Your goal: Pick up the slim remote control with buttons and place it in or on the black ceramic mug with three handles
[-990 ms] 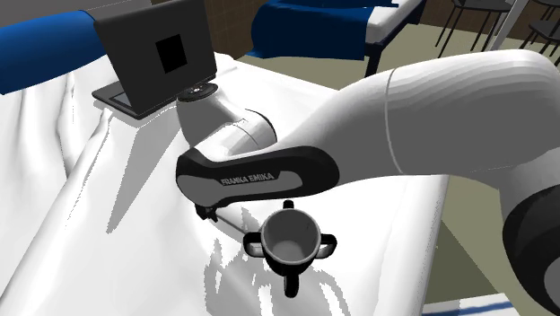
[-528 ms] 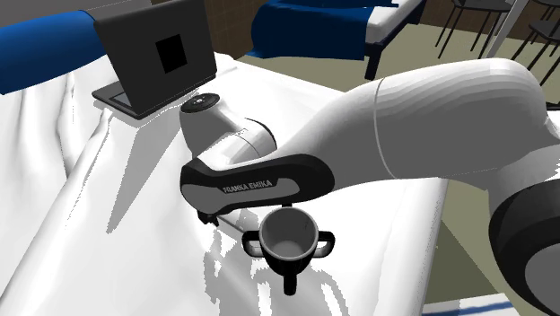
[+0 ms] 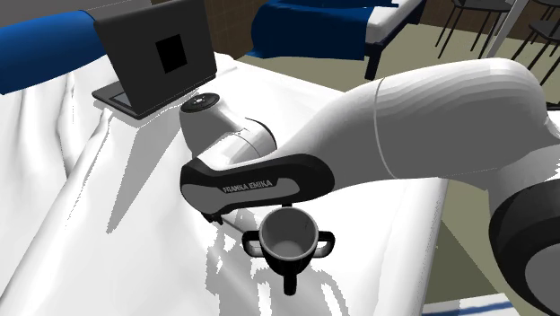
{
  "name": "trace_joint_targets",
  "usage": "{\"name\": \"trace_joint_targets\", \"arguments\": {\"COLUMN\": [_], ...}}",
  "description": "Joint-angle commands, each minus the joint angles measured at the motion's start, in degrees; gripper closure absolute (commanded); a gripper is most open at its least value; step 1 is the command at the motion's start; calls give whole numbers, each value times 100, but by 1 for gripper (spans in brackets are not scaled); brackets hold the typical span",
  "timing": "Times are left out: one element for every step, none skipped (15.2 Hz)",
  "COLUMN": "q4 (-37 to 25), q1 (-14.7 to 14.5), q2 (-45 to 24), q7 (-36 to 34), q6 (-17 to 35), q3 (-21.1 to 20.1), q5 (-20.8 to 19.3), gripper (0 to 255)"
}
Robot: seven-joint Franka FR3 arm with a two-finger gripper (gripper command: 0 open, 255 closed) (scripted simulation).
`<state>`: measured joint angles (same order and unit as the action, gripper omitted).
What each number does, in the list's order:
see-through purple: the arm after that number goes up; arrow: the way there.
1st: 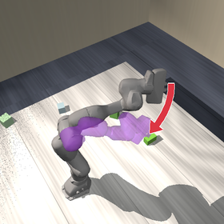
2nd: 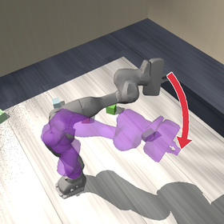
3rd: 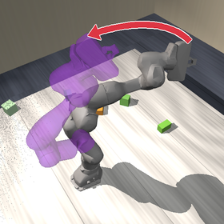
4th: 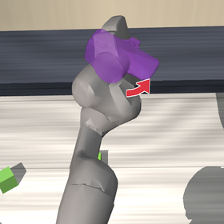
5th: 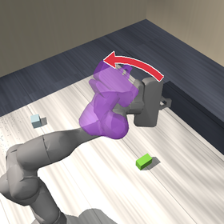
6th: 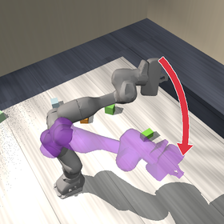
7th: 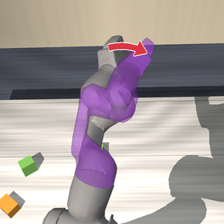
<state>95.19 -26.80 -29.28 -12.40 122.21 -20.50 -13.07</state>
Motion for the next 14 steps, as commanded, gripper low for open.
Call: {"name": "trace_joint_targets", "arguments": {"q4": [1,3,3,1,2,5,-20,-46,-75,-105,-136,-168,-202,-238], "q1": [-1,-1,-1,-1,-1,0,5,10,15,19,23,26,29,32], "q2": [-3,-3,-3,-4,-3,-1,35,71,104,137,169,201,231,260], "q7": [-1,-2,-2,-2,-2,-1,10,21,32,43,53,63,74,84], "q6": [0,1,2,1,0,2,-57,-116,-177,-238,-299,-361,-423,-486], "q3": [0,0,0,0,0,0,-10,-19,-27,-36,-44,-52,-60,-67], "q5": [1,0,0,0,1,1,18,34,50,65,81,96,111,125], "gripper": [255,255,255,255,255,255,255,255,255,255,255,255,255,255]}}
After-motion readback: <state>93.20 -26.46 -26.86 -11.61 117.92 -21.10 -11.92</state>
